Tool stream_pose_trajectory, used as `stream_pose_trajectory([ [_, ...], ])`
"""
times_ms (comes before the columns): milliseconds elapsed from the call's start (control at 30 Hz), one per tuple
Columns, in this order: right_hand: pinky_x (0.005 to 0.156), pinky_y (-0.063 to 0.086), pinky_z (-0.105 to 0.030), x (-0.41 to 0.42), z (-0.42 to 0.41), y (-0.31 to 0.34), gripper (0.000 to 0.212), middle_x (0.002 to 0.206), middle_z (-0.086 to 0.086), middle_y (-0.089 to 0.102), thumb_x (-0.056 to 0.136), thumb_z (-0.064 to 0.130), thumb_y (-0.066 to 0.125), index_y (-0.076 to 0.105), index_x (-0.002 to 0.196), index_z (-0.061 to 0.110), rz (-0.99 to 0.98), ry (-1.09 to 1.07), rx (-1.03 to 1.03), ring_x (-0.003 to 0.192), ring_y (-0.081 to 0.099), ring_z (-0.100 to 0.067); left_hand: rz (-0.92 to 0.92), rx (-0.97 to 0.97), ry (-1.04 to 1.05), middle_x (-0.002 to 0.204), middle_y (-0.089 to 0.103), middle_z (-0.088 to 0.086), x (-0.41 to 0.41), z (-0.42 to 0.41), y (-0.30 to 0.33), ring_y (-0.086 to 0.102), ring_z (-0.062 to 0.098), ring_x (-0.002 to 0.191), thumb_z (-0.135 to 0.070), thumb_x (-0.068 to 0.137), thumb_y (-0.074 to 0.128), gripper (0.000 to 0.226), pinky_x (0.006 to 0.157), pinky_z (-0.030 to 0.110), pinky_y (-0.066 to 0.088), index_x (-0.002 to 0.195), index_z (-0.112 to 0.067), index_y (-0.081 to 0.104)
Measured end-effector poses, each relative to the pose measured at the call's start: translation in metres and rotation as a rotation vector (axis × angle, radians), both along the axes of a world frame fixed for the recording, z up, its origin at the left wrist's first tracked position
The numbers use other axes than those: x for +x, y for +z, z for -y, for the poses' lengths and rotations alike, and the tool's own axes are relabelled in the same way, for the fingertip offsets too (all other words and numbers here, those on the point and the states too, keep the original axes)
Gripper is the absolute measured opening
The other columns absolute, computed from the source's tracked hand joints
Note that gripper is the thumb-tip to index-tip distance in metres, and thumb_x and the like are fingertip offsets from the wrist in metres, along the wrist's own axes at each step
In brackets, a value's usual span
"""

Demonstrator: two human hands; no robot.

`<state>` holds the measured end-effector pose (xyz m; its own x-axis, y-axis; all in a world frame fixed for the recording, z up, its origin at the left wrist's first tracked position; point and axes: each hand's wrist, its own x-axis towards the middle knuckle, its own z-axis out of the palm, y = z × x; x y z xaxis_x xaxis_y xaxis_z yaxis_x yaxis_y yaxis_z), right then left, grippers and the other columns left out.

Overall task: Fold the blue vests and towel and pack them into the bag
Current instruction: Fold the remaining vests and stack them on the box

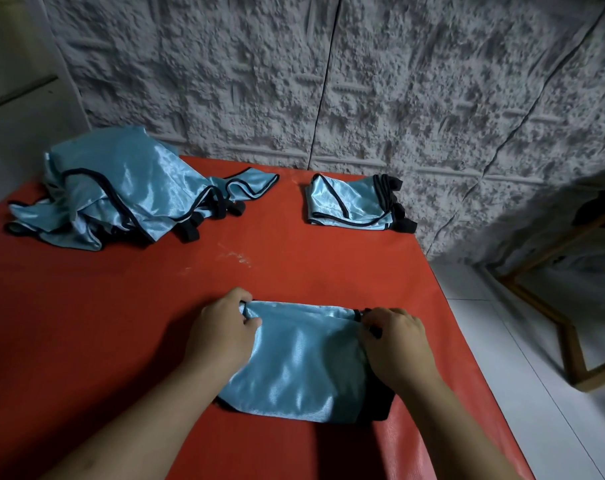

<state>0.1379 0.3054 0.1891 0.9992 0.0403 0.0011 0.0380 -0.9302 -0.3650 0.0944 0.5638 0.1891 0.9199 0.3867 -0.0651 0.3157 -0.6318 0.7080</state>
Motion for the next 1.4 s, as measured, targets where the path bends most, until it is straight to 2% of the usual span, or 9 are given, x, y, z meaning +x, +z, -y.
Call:
stream_pose_trajectory([
  [167,0.074,0.044,-0.033,0.008,-0.002,0.017,0.021,0.084,0.013,0.062,0.080,0.028,0.069,0.057,0.068,0.039,0.076,0.069,0.079,0.085,0.058,-0.022,-0.009,0.005,0.005,0.095,0.070,-0.007,0.001,-0.003,-0.002,0.065,0.020,0.099,-0.018,0.085,0.071,0.051,0.090,0.039,0.054,0.131,-0.032,0.056],
  [333,0.073,0.051,-0.034,0.015,-0.014,0.029,0.007,0.067,0.012,0.059,0.082,0.031,0.069,0.068,0.075,0.030,0.042,0.043,0.043,0.080,0.062,-0.022,-0.039,0.015,0.020,0.090,0.070,-0.006,0.003,-0.008,-0.004,0.066,0.023,0.094,-0.014,0.088,0.056,0.045,0.085,0.039,0.055,0.125,-0.038,0.057],
  [433,0.081,0.052,-0.038,0.017,-0.020,0.030,0.009,0.071,0.012,0.061,0.082,0.035,0.068,0.066,0.074,0.034,0.050,0.025,0.031,0.087,0.062,-0.023,-0.083,0.027,-0.029,0.084,0.064,-0.014,0.001,-0.009,-0.003,0.065,0.018,0.090,-0.009,0.089,0.048,0.046,0.081,0.035,0.056,0.118,-0.043,0.061],
  [567,0.087,0.047,-0.040,0.018,-0.026,0.024,0.009,0.088,0.010,0.069,0.086,0.039,0.066,0.072,0.088,0.033,0.080,-0.008,-0.007,0.099,0.056,-0.022,-0.085,0.076,-0.046,0.097,0.066,-0.013,-0.001,-0.009,-0.008,0.063,0.014,0.091,-0.007,0.090,0.045,0.044,0.081,0.035,0.056,0.112,-0.041,0.061],
  [733,0.082,0.046,-0.038,0.018,-0.031,0.011,0.015,0.088,0.009,0.070,0.088,0.043,0.065,0.073,0.087,0.030,0.129,-0.064,0.012,0.094,0.057,-0.023,-0.063,0.104,-0.045,0.120,0.063,-0.004,0.000,-0.006,-0.008,0.058,0.020,0.114,-0.012,0.092,0.051,0.047,0.097,0.037,0.050,0.132,-0.038,0.055],
  [900,0.080,0.048,-0.038,0.018,-0.031,0.008,0.012,0.095,0.009,0.072,0.086,0.035,0.070,0.075,0.080,0.026,0.210,0.026,0.001,0.096,0.057,-0.025,0.099,0.457,-0.210,0.150,0.041,0.003,-0.012,0.014,-0.006,0.033,0.026,0.140,-0.036,0.087,0.065,0.061,0.110,0.046,0.038,0.145,-0.034,0.046],
  [1067,0.083,0.054,-0.035,0.019,-0.024,0.015,0.005,0.095,0.008,0.076,0.080,0.024,0.076,0.076,0.078,0.020,0.147,0.300,0.224,0.087,0.069,-0.009,0.111,0.558,-0.584,0.169,0.009,-0.003,-0.032,0.045,-0.029,-0.010,0.015,0.155,-0.065,0.097,0.024,0.070,0.123,0.052,0.001,0.160,-0.033,0.017],
  [1167,0.081,0.055,-0.033,0.017,-0.022,0.013,0.006,0.095,0.015,0.075,0.085,0.029,0.068,0.072,0.084,0.025,0.019,0.364,0.254,0.086,0.069,-0.003,0.044,0.616,-0.596,0.167,0.021,0.001,-0.038,0.049,-0.032,0.001,0.020,0.156,-0.066,0.099,0.009,0.074,0.119,0.053,0.003,0.160,-0.026,0.021],
  [1400,0.055,0.041,-0.020,0.027,-0.018,0.019,0.014,0.067,0.005,0.065,0.091,0.021,0.064,0.062,0.078,0.021,0.002,0.237,0.167,0.060,0.057,-0.007,-0.029,0.587,-0.577,0.169,0.007,0.003,-0.038,0.044,-0.035,-0.009,0.024,0.155,-0.069,0.094,-0.006,0.083,0.118,0.053,-0.004,0.161,-0.024,0.012],
])
